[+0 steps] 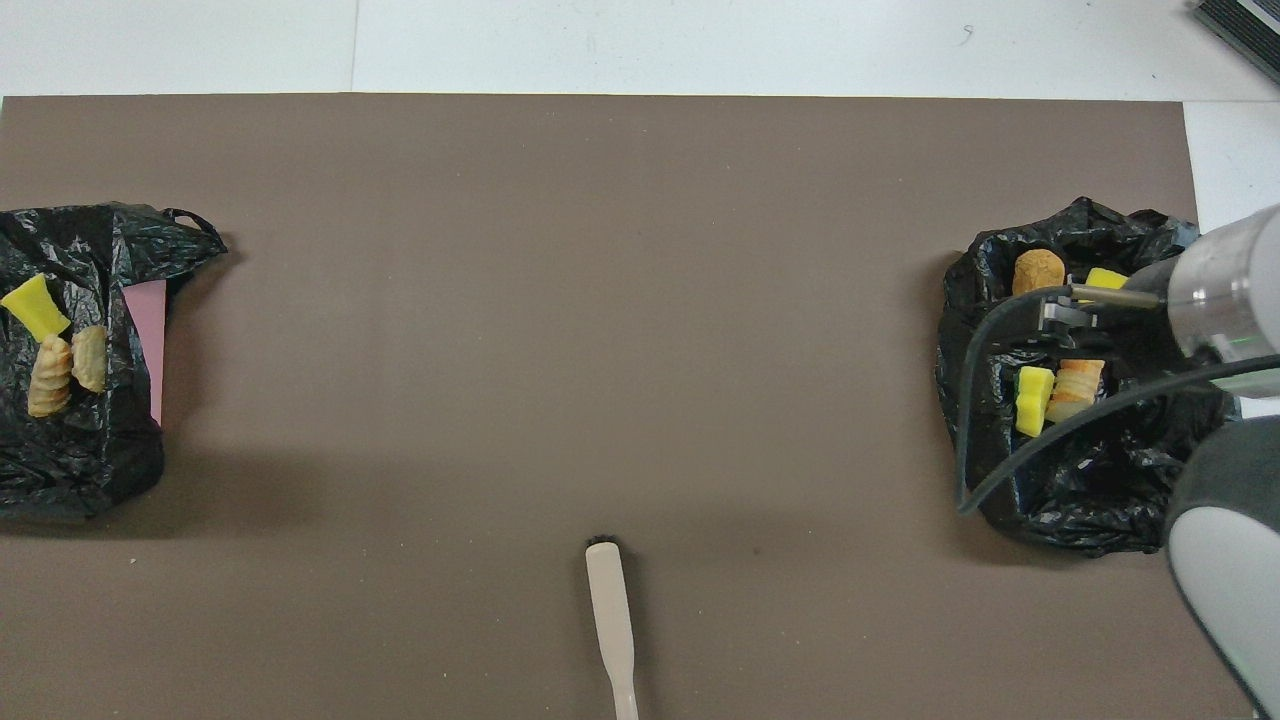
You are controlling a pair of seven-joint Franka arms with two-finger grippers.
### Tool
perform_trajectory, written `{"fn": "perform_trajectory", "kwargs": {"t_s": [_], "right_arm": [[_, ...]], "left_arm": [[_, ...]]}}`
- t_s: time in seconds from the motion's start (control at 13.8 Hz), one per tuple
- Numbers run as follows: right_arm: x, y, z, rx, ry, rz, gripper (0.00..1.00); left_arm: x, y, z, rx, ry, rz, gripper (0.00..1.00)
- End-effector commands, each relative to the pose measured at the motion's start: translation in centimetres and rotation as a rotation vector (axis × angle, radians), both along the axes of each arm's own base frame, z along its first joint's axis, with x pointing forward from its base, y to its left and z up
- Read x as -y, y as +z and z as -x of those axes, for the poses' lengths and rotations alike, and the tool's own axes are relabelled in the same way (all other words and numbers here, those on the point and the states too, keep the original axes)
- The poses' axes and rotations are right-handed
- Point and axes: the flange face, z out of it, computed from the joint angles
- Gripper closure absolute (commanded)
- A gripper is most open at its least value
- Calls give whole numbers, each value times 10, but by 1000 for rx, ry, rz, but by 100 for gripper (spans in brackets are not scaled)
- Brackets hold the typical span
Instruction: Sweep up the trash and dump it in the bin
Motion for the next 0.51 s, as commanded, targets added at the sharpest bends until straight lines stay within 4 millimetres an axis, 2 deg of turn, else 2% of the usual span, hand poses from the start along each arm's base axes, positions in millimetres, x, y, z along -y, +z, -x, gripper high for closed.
{"fn": "perform_trajectory", "kwargs": {"t_s": [0.0,0.15,0.22,0.36,0.44], "right_arm": [[17,2,-7,-30,60,30,0],[15,7,-4,-27,88,26,0],[6,5,-3,-28,101,27,0],[18,1,-6,-30,76,3,0],[17,1,-6,-33,80,-7,0]], "left_arm": [[30,4,9,37,20,107,100],[54,-4,7,40,44,225,100],[65,-7,5,68,62,283,100],[81,-15,4,141,148,383,100],[87,-17,5,189,215,446,100]]}}
